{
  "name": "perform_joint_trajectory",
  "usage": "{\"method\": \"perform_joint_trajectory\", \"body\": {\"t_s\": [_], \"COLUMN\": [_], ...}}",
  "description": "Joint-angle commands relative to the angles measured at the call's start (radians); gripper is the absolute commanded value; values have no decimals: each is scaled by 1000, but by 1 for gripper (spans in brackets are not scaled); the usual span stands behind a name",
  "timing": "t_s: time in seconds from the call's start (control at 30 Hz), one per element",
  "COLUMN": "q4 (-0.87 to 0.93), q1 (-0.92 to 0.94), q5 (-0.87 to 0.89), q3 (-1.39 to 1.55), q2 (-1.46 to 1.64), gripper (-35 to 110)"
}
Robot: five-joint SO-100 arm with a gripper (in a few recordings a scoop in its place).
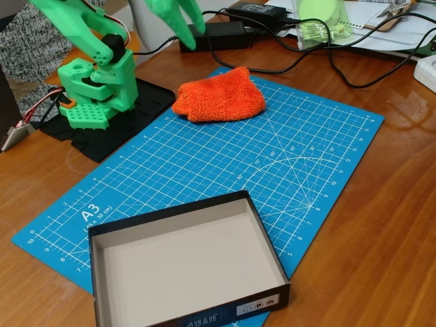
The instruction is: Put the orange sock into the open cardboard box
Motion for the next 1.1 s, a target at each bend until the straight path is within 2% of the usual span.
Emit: {"method": "perform_joint_trajectory", "body": {"t_s": [0.0,0.37,0.53,0.73,0.9,1.07], "q4": [-35,-345,-402,-480,-492,-502], "q1": [-34,-173,-255,-219,-278,-227], "q5": [-37,5,29,-21,-8,-48], "q3": [41,184,241,261,272,272], "q2": [-83,-365,-397,-512,-615,-632], "gripper": [25,26,26,26,23,24]}}
